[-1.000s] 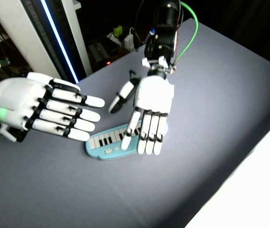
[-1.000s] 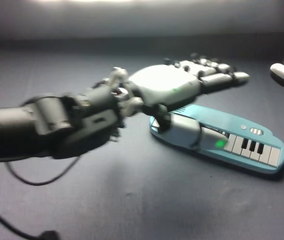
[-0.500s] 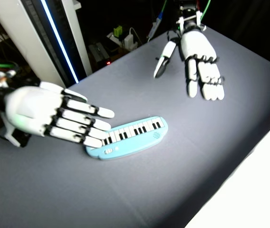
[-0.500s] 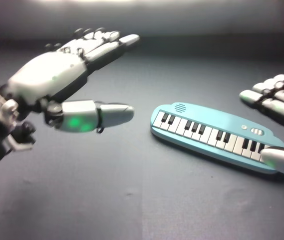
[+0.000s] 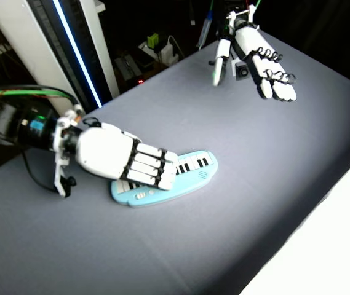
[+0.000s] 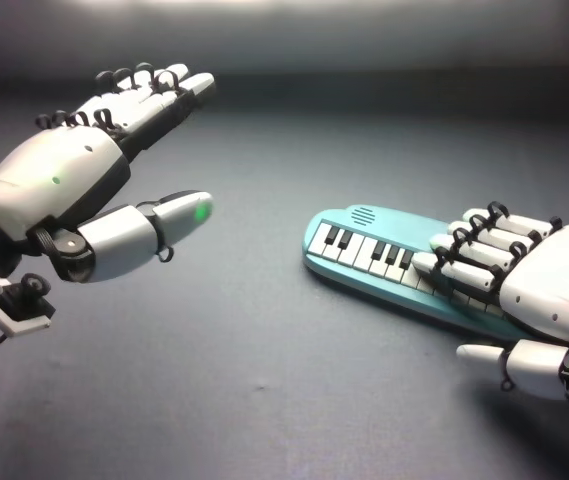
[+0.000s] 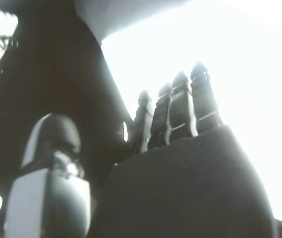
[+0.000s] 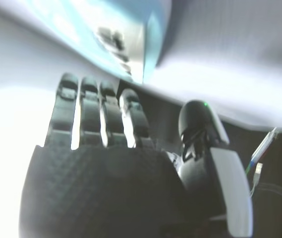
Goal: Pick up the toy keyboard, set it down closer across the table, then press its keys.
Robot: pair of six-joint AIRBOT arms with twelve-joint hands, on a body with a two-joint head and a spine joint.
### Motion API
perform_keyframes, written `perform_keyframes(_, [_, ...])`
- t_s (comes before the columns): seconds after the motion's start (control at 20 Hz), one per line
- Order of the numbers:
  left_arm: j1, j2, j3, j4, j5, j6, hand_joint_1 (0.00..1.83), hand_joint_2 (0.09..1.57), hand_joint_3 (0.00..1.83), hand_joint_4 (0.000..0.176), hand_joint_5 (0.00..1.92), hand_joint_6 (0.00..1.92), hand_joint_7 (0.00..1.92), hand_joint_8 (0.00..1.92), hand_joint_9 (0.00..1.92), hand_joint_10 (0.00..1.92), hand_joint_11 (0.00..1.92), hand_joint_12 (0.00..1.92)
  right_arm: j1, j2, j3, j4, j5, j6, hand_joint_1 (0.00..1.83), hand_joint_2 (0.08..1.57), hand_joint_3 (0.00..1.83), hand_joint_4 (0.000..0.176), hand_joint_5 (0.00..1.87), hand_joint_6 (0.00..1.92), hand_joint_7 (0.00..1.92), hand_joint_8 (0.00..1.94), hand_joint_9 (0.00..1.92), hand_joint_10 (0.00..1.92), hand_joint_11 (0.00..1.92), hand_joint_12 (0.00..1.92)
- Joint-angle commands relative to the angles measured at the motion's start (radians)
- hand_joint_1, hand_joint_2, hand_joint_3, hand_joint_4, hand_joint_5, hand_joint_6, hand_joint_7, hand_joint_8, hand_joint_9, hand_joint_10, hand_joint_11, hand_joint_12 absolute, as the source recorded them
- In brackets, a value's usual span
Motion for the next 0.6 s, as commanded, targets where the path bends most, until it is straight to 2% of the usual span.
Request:
perform_keyframes(0.0, [-0.004,0.008,-0.001,0.002,-0.138,-0.004,0.79,1.42,0.00,0.003,0.07,0.01,0.00,0.00,0.00,0.00,0.00,0.00,0.013,0.000,-0.002,-0.014,0.098,-0.006,0.00,1.39,0.00,0.000,0.44,0.11,0.00,0.00,0.00,0.00,0.00,0.00])
perform_keyframes(0.05, [0.002,0.010,-0.002,-0.003,-0.143,-0.005,0.82,1.41,0.00,0.007,0.06,0.00,0.00,0.00,0.00,0.00,0.00,0.00,0.013,0.001,-0.006,-0.013,0.101,-0.006,0.00,1.38,0.00,0.000,0.54,0.07,0.03,0.00,0.00,0.00,0.00,0.00])
perform_keyframes(0.1, [0.005,0.011,-0.003,-0.006,-0.147,-0.006,0.77,1.42,0.00,0.010,0.05,0.00,0.00,0.00,0.00,0.00,0.00,0.00,0.013,0.002,-0.010,-0.013,0.108,-0.006,0.00,1.38,0.00,0.000,0.61,0.04,0.05,0.00,0.00,0.00,0.00,0.00])
perform_keyframes(0.15, [0.008,0.011,-0.003,-0.008,-0.149,-0.006,0.76,1.42,0.00,0.018,0.06,0.00,0.00,0.00,0.00,0.00,0.00,0.00,0.013,0.008,-0.018,-0.013,0.121,-0.005,0.00,1.39,0.00,0.000,0.49,0.01,0.02,0.00,0.00,0.00,0.00,0.00])
perform_keyframes(0.2, [0.008,0.012,-0.003,-0.009,-0.150,-0.006,0.75,1.42,0.00,0.020,0.06,0.01,0.00,0.00,0.00,0.00,0.00,0.00,0.013,0.041,-0.037,-0.013,0.154,0.001,0.00,1.39,0.00,0.000,0.47,0.00,0.02,0.00,0.00,0.00,0.00,0.00])
perform_keyframes(0.25, [0.008,0.012,-0.003,-0.009,-0.150,-0.006,0.71,1.42,0.00,0.032,0.06,0.00,0.00,0.00,0.00,0.00,0.00,0.00,0.013,0.062,-0.051,-0.013,0.182,0.003,0.00,1.39,0.00,0.004,0.13,0.00,0.00,0.00,0.00,0.00,0.00,0.00])
perform_keyframes(0.3, [0.009,0.012,-0.003,-0.012,-0.153,-0.006,0.68,1.42,0.00,0.033,0.06,0.00,0.00,0.00,0.00,0.00,0.00,0.00,0.013,0.079,-0.071,-0.013,0.212,0.004,0.00,1.38,0.00,0.023,0.03,0.00,0.00,0.00,0.00,0.00,0.00,0.00])
perform_keyframes(0.35, [0.011,0.012,-0.003,-0.014,-0.156,-0.006,0.67,1.42,0.00,0.039,0.05,0.00,0.00,0.00,0.00,0.00,0.00,0.00,0.012,0.090,-0.083,-0.013,0.229,0.005,0.00,1.39,0.01,0.000,0.00,0.00,0.00,0.00,0.00,0.00,0.00,0.00])
perform_keyframes(0.4, [0.014,0.012,-0.004,-0.017,-0.159,-0.006,0.67,1.42,0.00,0.022,0.06,0.00,0.00,0.00,0.00,0.00,0.00,0.00,0.008,0.102,-0.097,-0.013,0.243,0.005,0.00,1.40,0.01,0.000,0.00,0.00,0.00,0.00,0.00,0.00,0.00,0.00])
perform_keyframes(0.45, [0.018,0.013,-0.005,-0.022,-0.162,-0.006,0.68,1.42,0.00,0.017,0.06,0.00,0.00,0.00,0.00,0.00,0.00,0.00,-0.001,0.112,-0.110,-0.014,0.249,0.005,0.00,1.41,0.01,0.000,0.00,0.00,0.00,0.00,0.00,0.00,0.00,0.00])
perform_keyframes(0.55, [0.029,0.016,-0.008,-0.034,-0.173,-0.006,0.72,1.41,0.00,0.020,0.07,0.00,0.00,0.00,0.00,0.00,0.00,0.00,-0.034,0.114,-0.115,-0.013,0.246,0.009,0.00,1.42,0.00,0.000,0.12,0.02,0.00,0.00,0.00,0.00,0.00,0.00])
